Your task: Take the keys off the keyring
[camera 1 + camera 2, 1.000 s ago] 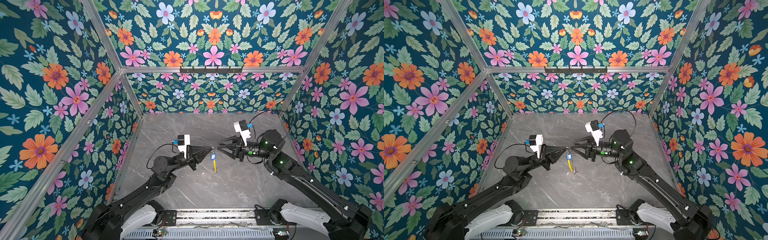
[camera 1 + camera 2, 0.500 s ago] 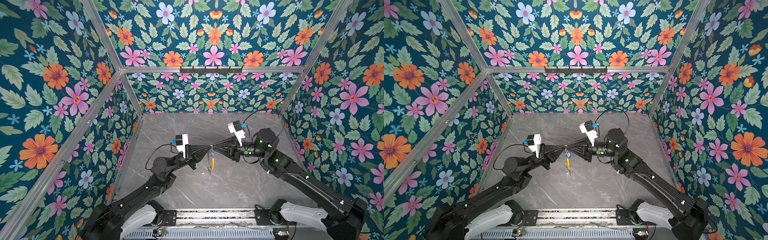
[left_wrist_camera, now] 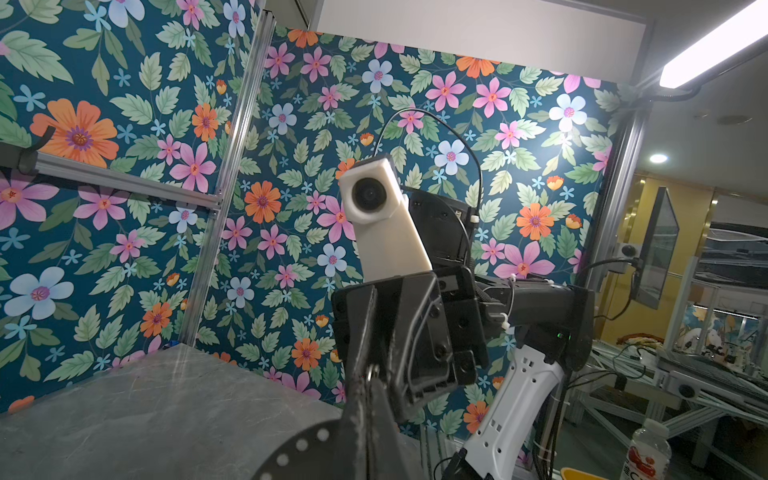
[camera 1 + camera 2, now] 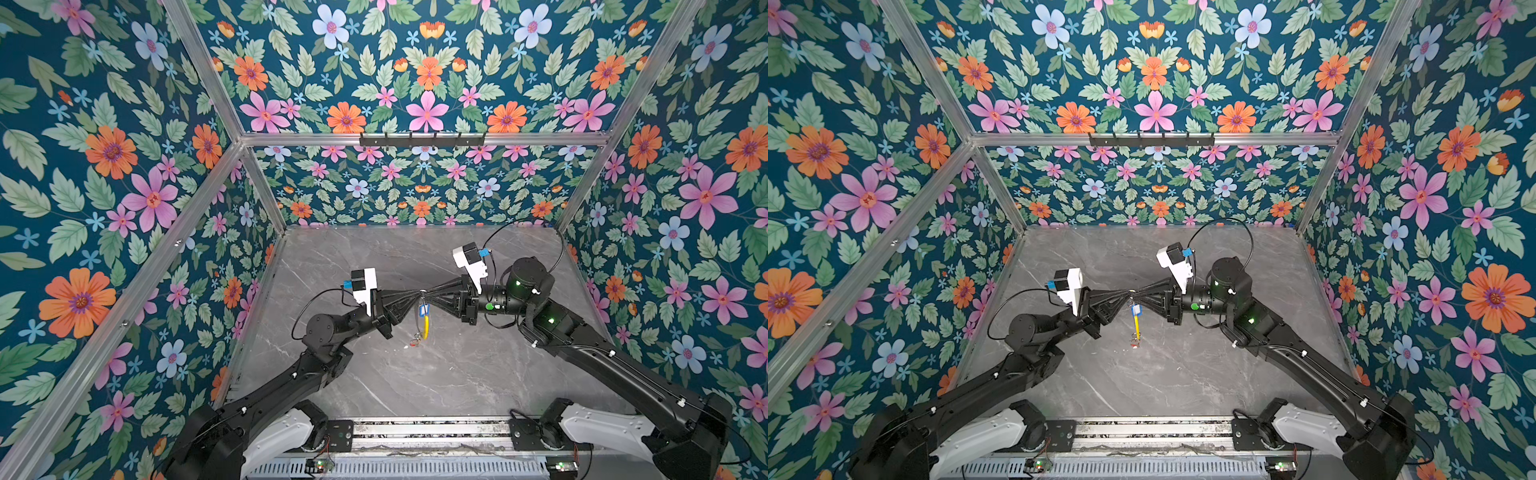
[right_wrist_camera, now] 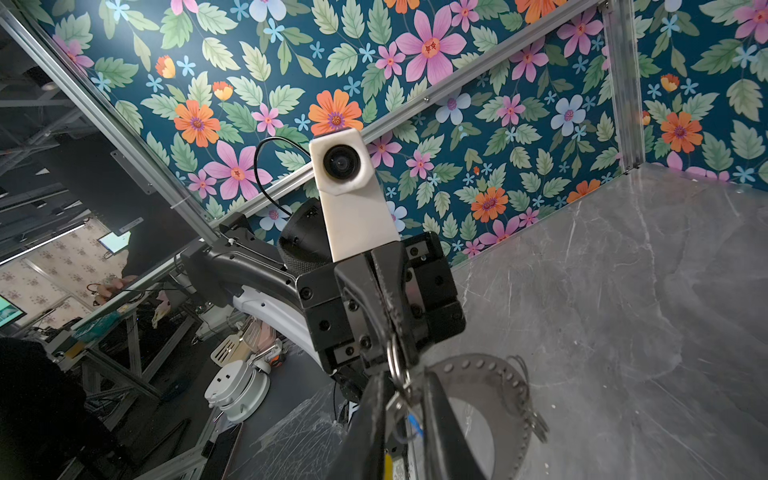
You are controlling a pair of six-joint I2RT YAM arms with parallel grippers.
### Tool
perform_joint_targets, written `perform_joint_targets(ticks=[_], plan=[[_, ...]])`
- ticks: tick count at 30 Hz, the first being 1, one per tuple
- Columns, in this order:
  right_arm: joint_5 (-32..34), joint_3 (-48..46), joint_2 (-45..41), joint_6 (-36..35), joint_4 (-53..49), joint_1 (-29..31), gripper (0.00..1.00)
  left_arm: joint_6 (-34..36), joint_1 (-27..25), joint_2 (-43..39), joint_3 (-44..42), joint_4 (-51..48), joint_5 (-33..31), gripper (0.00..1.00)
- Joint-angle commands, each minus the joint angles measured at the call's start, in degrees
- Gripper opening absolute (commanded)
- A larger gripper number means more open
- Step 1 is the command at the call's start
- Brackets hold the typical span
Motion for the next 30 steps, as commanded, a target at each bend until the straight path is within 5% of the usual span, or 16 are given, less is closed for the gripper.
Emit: perform_joint_targets(ticks=[1, 12, 17, 25, 30], plan=[[0.5, 0.0, -0.4, -0.6, 1.5, 0.0, 0.18, 0.4, 0.1, 0.1, 0.0, 2.6, -0.2, 0.0], [0.9, 0.1, -0.1, -1.1, 0.4, 0.1, 0.0, 0.0, 0.1, 0.7, 0.0, 2.8, -0.1, 0.0], [2.2, 0.8, -1.7, -2.9, -4.0, 0.1, 0.0, -0.5, 0.2, -0.5, 0.5, -0.9, -0.6, 0.0], [1.9, 3.5, -3.4, -10.3, -18.5, -0.8, 0.0, -1.2, 2.2, -4.6, 5.3, -17.2, 4.9, 0.36], [0.4, 5.9, -3.3, -14.7, -25.3, -1.2, 0.0, 1.7, 2.3, -2.5, 13.4, -34.0, 12.4, 0.42]])
